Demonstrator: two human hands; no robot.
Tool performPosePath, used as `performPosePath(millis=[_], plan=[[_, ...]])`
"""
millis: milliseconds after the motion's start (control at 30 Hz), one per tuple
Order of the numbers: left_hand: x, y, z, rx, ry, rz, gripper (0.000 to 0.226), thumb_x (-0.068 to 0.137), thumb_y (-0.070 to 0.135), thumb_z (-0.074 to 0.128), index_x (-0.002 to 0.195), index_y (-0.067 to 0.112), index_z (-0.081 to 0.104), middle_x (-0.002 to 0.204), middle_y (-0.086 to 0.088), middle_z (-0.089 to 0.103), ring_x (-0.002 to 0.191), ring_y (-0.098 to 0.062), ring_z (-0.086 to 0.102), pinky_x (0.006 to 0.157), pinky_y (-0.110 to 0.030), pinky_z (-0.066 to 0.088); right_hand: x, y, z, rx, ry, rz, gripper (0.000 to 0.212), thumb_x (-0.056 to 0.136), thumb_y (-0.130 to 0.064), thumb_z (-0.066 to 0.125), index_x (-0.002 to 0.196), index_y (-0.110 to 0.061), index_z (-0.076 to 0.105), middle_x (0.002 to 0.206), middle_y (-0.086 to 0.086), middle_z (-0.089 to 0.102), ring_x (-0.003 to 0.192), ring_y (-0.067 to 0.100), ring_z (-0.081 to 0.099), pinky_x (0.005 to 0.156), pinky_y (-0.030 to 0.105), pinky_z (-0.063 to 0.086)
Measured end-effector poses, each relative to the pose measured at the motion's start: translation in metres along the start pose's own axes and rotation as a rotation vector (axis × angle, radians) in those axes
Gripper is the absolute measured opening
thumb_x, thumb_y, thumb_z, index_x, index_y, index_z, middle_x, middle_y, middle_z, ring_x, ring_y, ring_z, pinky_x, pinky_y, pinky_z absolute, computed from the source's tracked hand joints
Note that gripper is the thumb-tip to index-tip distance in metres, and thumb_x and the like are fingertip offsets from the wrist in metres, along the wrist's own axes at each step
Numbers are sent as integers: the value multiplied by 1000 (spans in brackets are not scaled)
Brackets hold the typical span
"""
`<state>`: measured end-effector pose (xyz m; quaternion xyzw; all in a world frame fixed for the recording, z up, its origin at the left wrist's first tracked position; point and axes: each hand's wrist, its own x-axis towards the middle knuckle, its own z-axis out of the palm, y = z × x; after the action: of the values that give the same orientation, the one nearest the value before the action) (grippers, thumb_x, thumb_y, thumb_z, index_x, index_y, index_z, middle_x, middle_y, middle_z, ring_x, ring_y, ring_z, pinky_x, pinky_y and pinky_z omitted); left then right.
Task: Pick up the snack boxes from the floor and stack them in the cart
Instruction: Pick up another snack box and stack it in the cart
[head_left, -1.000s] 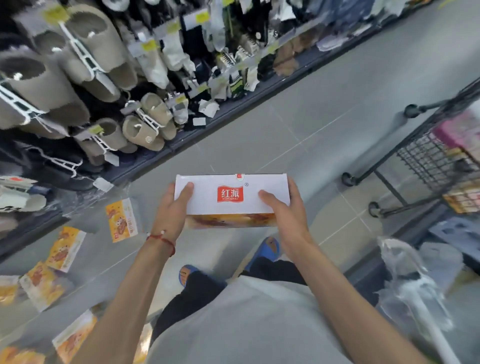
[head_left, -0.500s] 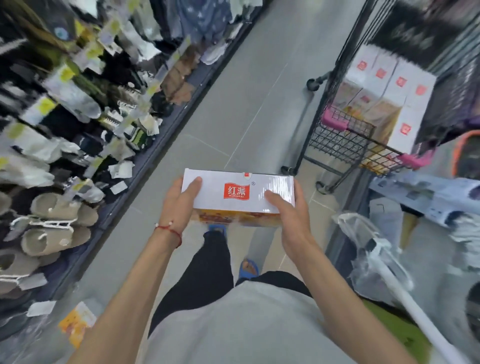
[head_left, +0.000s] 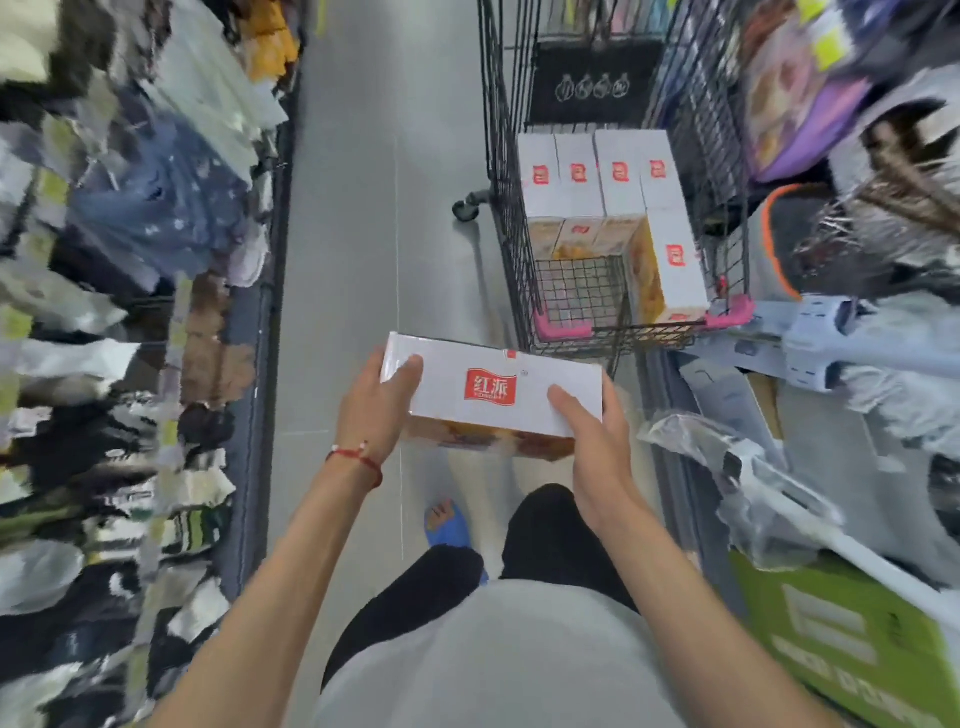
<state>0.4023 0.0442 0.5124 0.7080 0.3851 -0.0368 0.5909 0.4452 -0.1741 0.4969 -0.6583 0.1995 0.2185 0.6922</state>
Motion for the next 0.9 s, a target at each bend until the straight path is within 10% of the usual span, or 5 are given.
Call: performPosePath(millis=[500,633,900], plan=[[169,176,150,230,-266,211,22,100,26,54,122,30,56,108,9,66,92,-8,64,71,-14,45,160,-90,-33,274,319,-96,61,94,-17,77,148,-23,51,129,-3,73,116,13,70,82,22,60],[206,207,189,279,-348,209,53,89,48,55,138,29,56,128,2,66,109,-22,66,92,-35,53,192,-108,-40,293,410,-70,79,85,-22,84,153,-28,45,132,-6,71,120,10,68,99,34,58],[300,241,254,382,-590,148,55,93,44,60,143,22,53,135,1,63,113,-22,65,94,-32,55,248,-124,-23,391,639,-4,62,88,-8,80,145,-18,55,126,-4,74,107,-1,71,76,8,54]])
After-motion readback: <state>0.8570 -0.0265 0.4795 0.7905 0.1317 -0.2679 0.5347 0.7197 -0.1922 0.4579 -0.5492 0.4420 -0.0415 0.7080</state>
